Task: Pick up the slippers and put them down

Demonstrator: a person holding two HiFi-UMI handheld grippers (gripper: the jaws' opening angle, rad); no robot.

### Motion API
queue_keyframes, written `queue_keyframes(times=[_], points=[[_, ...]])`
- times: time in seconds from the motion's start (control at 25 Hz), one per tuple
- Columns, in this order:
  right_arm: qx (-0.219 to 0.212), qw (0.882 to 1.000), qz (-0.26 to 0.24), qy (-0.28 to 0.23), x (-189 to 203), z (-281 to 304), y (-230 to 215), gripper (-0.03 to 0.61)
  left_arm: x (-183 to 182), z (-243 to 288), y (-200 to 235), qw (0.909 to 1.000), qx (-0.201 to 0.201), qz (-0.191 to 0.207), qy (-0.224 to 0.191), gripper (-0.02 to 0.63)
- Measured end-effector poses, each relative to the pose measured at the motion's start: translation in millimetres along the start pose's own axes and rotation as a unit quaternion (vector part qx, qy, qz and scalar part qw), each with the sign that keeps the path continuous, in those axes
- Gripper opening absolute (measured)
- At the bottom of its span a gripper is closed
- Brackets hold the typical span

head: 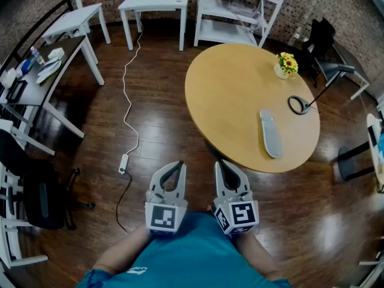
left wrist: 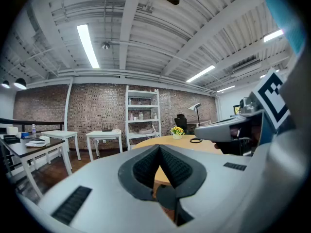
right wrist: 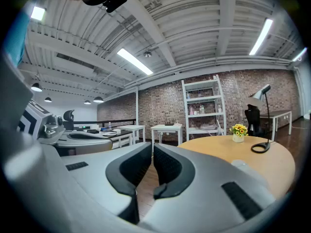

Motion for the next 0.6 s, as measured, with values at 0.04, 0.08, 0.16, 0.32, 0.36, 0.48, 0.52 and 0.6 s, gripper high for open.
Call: queue_keyframes(times=[0.04,0.08,0.16,0.32,0.36,0.48,0.52,0.6], points=[[0.007,1.000,0.003,-0.001,0.0,-3.9,-21.4,0.032,-2.3,10.4,-13.6,1.0000,0.001,0.002,0.001,0.005],[0.013,1.000,0.005,-0.002,0.0,-7.9,-43.1,0.032,-4.0,21.3,-27.4,1.0000,0.002,0.002,0.003,0.005],[0.025,1.000,0.006,-0.002,1.0,-16.5,-88.0,0.032,-4.6,46.0,-55.3,0.9999,0.002,-0.005,0.012,0.005],[0.047,0.999,0.007,0.002,10.6,-36.8,-174.3,0.032,-4.0,103.1,-116.5,0.9996,0.015,-0.005,0.025,0.005],[0.053,0.999,0.008,0.002,13.4,-42.8,-193.7,0.032,-5.8,117.3,-133.4,0.9994,0.024,0.001,0.025,0.005],[0.071,0.997,0.009,0.006,19.9,-58.9,-244.2,0.032,-11.8,157.0,-182.4,0.9982,0.053,0.015,0.024,0.005],[0.075,0.997,0.009,0.007,21.7,-63.5,-258.3,0.032,-12.6,169.1,-197.3,0.9976,0.061,0.018,0.025,0.005],[0.081,0.997,0.008,0.009,26.4,-71.6,-283.6,0.032,-13.7,191.5,-225.3,0.9966,0.075,0.024,0.024,0.005]])
Point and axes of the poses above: the fingertips, and each gripper's own axes: z forward along the fingers, y to its left, x out of its underside, the point moved 2 cm from there along -z, backward along the fingers, and after that the axes turned 9 degrees about -z, right-handed, at the moved point
